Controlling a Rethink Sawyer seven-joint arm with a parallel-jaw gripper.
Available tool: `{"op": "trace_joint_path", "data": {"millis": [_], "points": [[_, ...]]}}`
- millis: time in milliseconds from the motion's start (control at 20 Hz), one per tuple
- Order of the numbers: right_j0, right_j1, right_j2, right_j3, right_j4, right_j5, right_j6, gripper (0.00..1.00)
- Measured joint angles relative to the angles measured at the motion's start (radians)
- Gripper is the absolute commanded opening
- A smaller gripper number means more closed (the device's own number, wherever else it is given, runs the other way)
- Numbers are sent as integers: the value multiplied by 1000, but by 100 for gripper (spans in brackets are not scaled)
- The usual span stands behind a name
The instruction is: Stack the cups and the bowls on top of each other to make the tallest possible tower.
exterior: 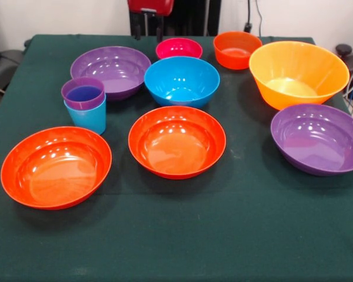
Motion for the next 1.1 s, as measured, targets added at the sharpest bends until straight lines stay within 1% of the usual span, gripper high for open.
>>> {"op": "trace_joint_path", "data": {"millis": [350, 900, 1100], "points": [[27, -4, 18, 0, 27, 10, 0, 100], [25, -4, 28, 0, 27, 14, 0, 100], [23, -17, 31, 0, 27, 57, 0, 100]]}}
